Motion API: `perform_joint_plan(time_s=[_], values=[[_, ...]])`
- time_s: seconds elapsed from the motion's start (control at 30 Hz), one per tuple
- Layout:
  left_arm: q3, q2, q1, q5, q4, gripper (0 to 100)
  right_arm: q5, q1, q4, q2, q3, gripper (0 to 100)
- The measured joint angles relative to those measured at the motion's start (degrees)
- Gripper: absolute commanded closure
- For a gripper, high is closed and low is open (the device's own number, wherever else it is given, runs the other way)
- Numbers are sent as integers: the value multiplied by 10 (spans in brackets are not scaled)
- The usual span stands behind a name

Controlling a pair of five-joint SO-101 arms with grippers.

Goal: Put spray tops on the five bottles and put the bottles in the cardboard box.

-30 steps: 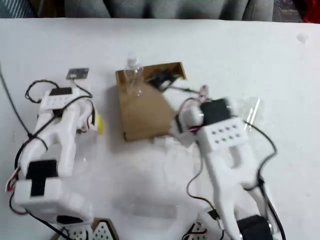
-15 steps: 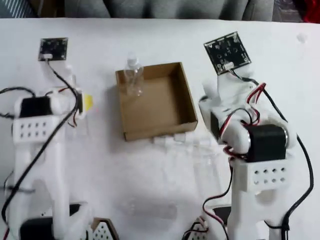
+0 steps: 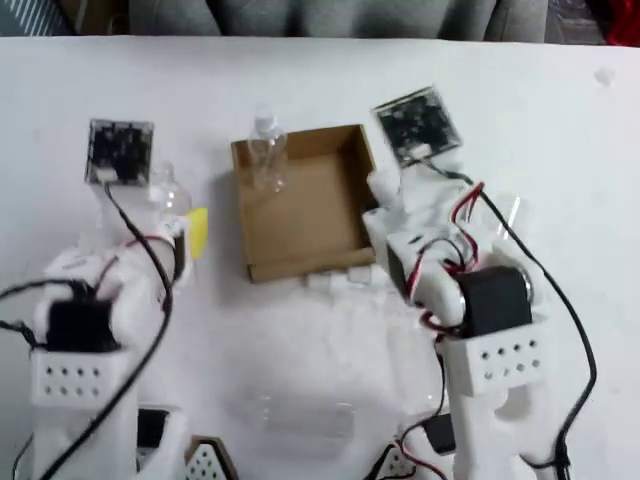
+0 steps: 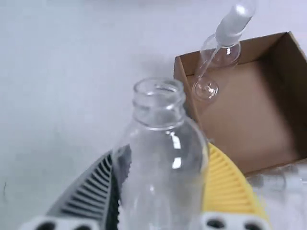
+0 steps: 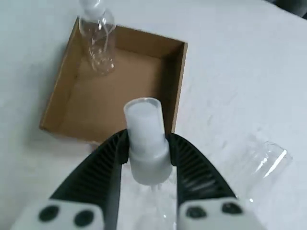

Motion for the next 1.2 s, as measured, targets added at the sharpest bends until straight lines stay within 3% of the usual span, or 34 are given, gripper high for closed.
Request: perform_joint_plan(time_s=[0.23,0.5,0.83,1.03,1.2], values=[[146,-130,49,0,-127,980,-84,-44,-142,-53,48,982],[244,-233,89,0,-224,980,-88,-94,-266,-94,78,982],[364,-370,172,0,-290,980,-88,-186,-513,-100,78,982],[443,-451,186,-1,-331,980,-88,-244,-539,-84,25,982],[488,-471,188,-1,-363,980,-100,-277,-493,-49,-54,984]])
